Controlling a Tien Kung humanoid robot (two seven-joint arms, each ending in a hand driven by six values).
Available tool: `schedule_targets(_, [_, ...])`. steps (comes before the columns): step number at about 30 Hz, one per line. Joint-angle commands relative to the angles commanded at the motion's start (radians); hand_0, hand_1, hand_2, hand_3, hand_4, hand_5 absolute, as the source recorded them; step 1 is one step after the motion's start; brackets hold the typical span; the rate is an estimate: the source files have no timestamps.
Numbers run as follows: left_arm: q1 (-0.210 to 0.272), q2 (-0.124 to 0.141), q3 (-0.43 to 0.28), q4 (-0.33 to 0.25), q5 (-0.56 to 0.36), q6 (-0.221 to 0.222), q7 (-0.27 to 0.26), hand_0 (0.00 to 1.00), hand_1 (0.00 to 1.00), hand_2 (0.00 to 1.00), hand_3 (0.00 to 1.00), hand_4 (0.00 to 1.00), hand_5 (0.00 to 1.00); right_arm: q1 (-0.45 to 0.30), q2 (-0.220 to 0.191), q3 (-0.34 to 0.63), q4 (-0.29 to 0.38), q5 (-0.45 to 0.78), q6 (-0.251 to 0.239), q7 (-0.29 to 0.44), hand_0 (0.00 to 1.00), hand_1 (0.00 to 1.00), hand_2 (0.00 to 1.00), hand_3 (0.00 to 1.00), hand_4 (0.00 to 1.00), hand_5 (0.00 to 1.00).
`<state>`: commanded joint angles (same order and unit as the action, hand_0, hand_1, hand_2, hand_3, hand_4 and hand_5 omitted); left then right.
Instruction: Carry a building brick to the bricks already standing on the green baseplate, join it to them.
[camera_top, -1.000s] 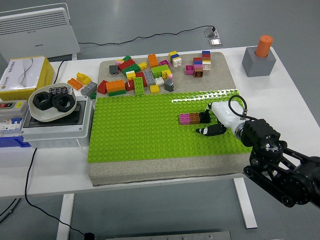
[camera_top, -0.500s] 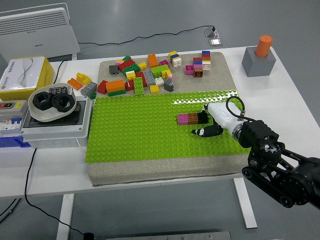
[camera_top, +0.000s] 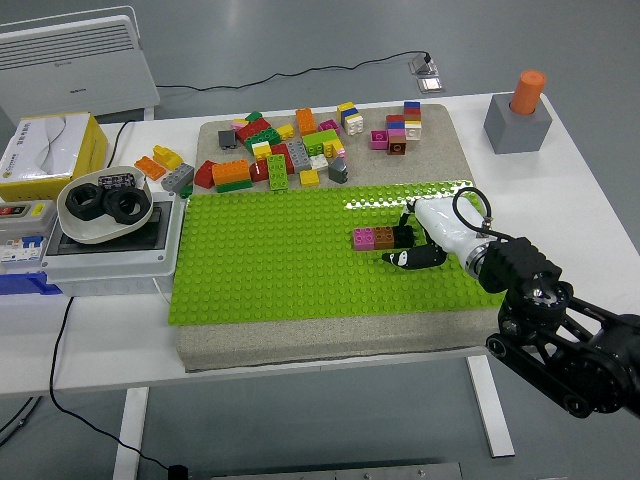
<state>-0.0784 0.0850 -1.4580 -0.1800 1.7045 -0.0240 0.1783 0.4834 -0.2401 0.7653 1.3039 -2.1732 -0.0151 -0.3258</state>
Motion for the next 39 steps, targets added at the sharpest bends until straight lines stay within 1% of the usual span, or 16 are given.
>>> schedule_targets(1, [0.0,0.0,0.0,0.0,0.0,0.0,0.0,0.75,0.652,0.589,0.726,0.864,0.892,-0.011,-0.006,0.009,0.021,0.002,-0.007,0.006,0.002,0.019,0.161,0.639,0.886,0.617])
schedule_targets(4, [0.0,0.0,0.001,0.0,-0.003,0.002,0.001,0.75,0.652,0.589,0.726,0.864,0.892,-0.059,-0.029,0.046,0.079,0.047,-0.058,0.048,0.002,0.019,0.161,0.639,0.886,0.617])
schedule_targets(5, [0.001,0.001,0.002,0.0,-0.005,0.003,0.001,0.75,0.652,0.589,0.726,0.862,0.89,-0.078,-0.036,0.058,0.099,0.07,-0.081,0.067,0.002,0.027,0.167,0.641,0.866,0.58])
schedule_targets(7, [0.002,0.002,0.009,0.0,-0.013,0.008,0.001,0.75,0.652,0.589,0.726,0.862,0.89,-0.122,-0.044,0.083,0.129,0.138,-0.138,0.117,0.002,0.027,0.167,0.641,0.866,0.58])
schedule_targets(10, [0.005,0.001,0.021,0.0,-0.025,0.019,0.005,0.75,0.652,0.589,0.726,0.862,0.89,-0.196,-0.042,0.099,0.103,0.249,-0.231,0.209,0.002,0.027,0.167,0.641,0.866,0.58])
schedule_targets(11, [0.007,0.0,0.024,0.0,-0.029,0.023,0.006,0.75,0.653,0.591,0.726,0.852,0.884,-0.22,-0.038,0.102,0.092,0.287,-0.261,0.242,0.002,0.029,0.172,0.644,0.811,0.475])
schedule_targets(13, [0.011,-0.001,0.028,0.0,-0.035,0.03,0.007,0.75,0.653,0.591,0.726,0.852,0.884,-0.269,-0.029,0.106,0.079,0.361,-0.315,0.308,0.002,0.029,0.172,0.644,0.811,0.475])
schedule_targets(16, [0.013,-0.003,0.028,0.0,-0.034,0.032,0.008,0.75,0.653,0.591,0.726,0.852,0.884,-0.323,-0.015,0.102,0.078,0.462,-0.376,0.389,0.002,0.029,0.172,0.644,0.811,0.475])
schedule_targets(17, [0.013,-0.004,0.026,0.0,-0.029,0.031,0.008,0.749,0.652,0.591,0.725,0.845,0.88,-0.333,-0.012,0.101,0.08,0.496,-0.391,0.414,0.002,0.015,0.157,0.639,0.79,0.404])
schedule_targets(18, [0.013,-0.005,0.022,0.0,-0.022,0.03,0.007,0.749,0.652,0.591,0.725,0.845,0.88,-0.341,-0.008,0.099,0.084,0.542,-0.403,0.448,0.002,0.015,0.157,0.639,0.79,0.404])
schedule_targets(22, [0.008,-0.001,0.02,0.0,-0.019,0.027,0.003,0.749,0.652,0.591,0.725,0.845,0.88,-0.353,0.004,0.101,0.094,0.679,-0.409,0.536,0.002,0.015,0.157,0.639,0.79,0.404])
schedule_targets(23, [0.007,0.0,0.022,0.0,-0.023,0.028,0.0,0.749,0.651,0.593,0.724,0.847,0.89,-0.355,0.007,0.104,0.094,0.706,-0.41,0.552,0.002,0.007,0.148,0.638,0.734,0.396])
schedule_targets(24, [0.006,0.002,0.026,0.0,-0.031,0.029,-0.005,0.749,0.651,0.593,0.724,0.847,0.89,-0.358,0.013,0.108,0.093,0.748,-0.411,0.577,0.002,0.007,0.148,0.638,0.734,0.396])
schedule_targets(26, [0.006,0.005,0.03,0.0,-0.043,0.033,-0.011,0.749,0.651,0.593,0.724,0.847,0.89,-0.361,0.018,0.114,0.092,0.807,-0.412,0.594,0.002,0.007,0.148,0.638,0.734,0.396])
schedule_targets(33, [0.009,0.009,0.027,0.0,-0.062,0.048,-0.031,0.748,0.65,0.58,0.721,0.839,0.878,-0.363,0.031,0.112,0.089,0.984,-0.411,0.61,0.002,0.005,0.142,0.634,0.712,0.417])
schedule_targets(39, [0.009,0.006,0.018,0.0,-0.055,0.05,-0.032,0.748,0.648,0.578,0.72,0.833,0.874,-0.363,0.035,0.111,0.091,1.023,-0.41,0.61,0.002,0.005,0.139,0.635,0.7,0.409])
